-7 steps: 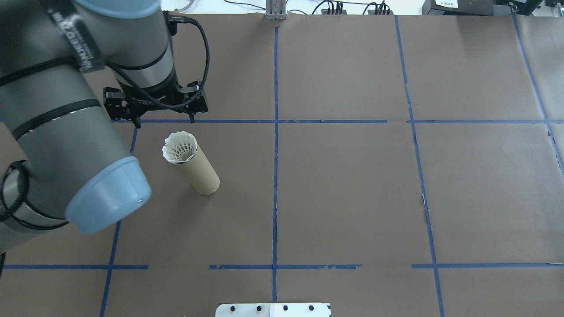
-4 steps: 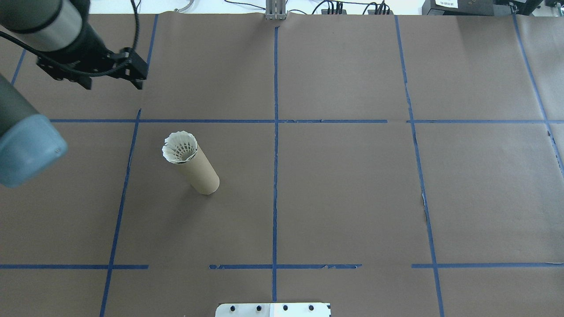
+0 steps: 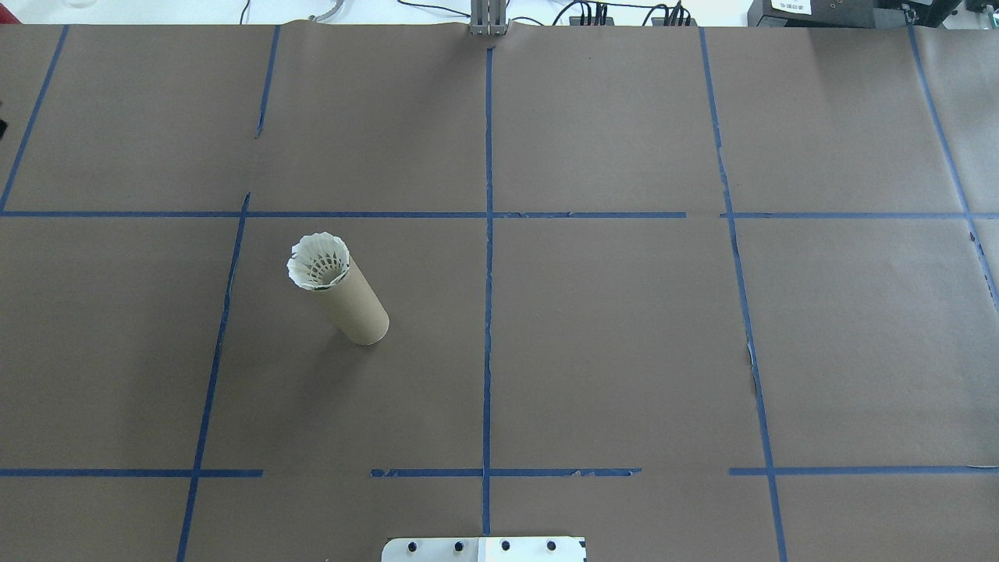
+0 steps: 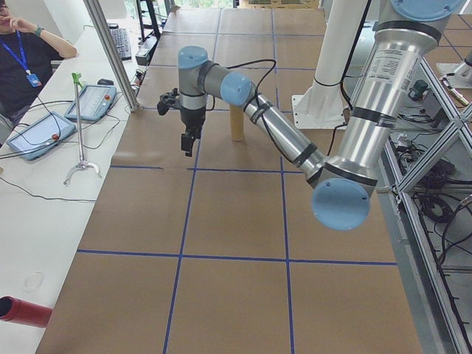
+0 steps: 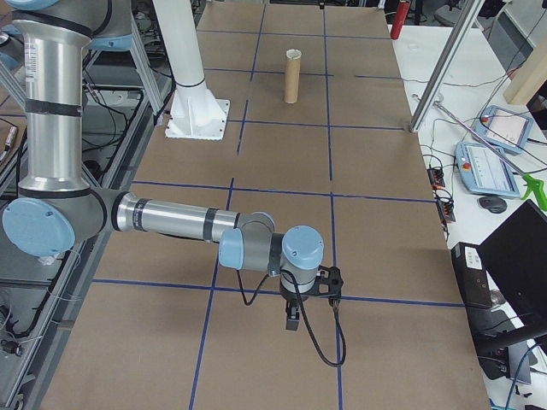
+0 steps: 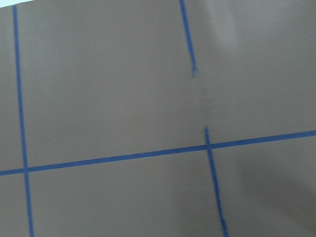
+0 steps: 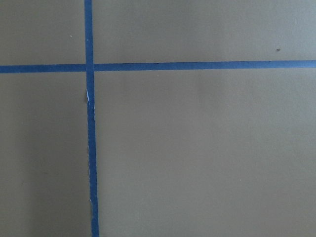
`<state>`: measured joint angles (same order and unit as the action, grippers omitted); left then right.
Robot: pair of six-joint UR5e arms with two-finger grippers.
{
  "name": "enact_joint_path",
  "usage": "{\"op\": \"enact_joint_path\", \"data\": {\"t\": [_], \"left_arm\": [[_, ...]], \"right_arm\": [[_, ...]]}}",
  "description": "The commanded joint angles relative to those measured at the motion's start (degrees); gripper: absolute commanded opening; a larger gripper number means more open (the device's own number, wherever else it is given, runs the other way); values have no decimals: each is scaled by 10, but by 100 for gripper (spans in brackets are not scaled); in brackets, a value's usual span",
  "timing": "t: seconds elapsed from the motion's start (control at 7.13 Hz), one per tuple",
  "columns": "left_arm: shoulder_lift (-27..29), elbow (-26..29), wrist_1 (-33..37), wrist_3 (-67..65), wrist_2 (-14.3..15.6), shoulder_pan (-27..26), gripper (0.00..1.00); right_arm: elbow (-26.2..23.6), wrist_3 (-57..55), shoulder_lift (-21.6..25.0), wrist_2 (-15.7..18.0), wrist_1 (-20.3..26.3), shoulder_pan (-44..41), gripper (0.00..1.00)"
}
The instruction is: Collect badminton balls into bucket
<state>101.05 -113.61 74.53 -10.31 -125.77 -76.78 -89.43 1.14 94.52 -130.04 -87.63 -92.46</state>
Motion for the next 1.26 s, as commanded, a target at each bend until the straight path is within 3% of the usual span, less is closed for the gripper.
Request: {"op": "enact_joint_path", "data": {"t": [0.0, 0.14, 0.28, 0.7, 1.12], "left_arm": [[-115, 143, 182, 139, -55, -101, 100], [-124, 187, 197, 170, -76, -124, 100], [-134, 204, 193, 171, -79, -150, 100], [-165, 198, 195, 165, -78, -186, 100], [-189, 174, 187, 166, -86, -188, 100]], "right_arm": [[0, 0, 0, 0, 0, 0, 100], [0, 0, 0, 0, 0, 0, 100], [0, 0, 0, 0, 0, 0, 100], [0, 0, 0, 0, 0, 0, 100], [0, 0, 0, 0, 0, 0, 100]]}}
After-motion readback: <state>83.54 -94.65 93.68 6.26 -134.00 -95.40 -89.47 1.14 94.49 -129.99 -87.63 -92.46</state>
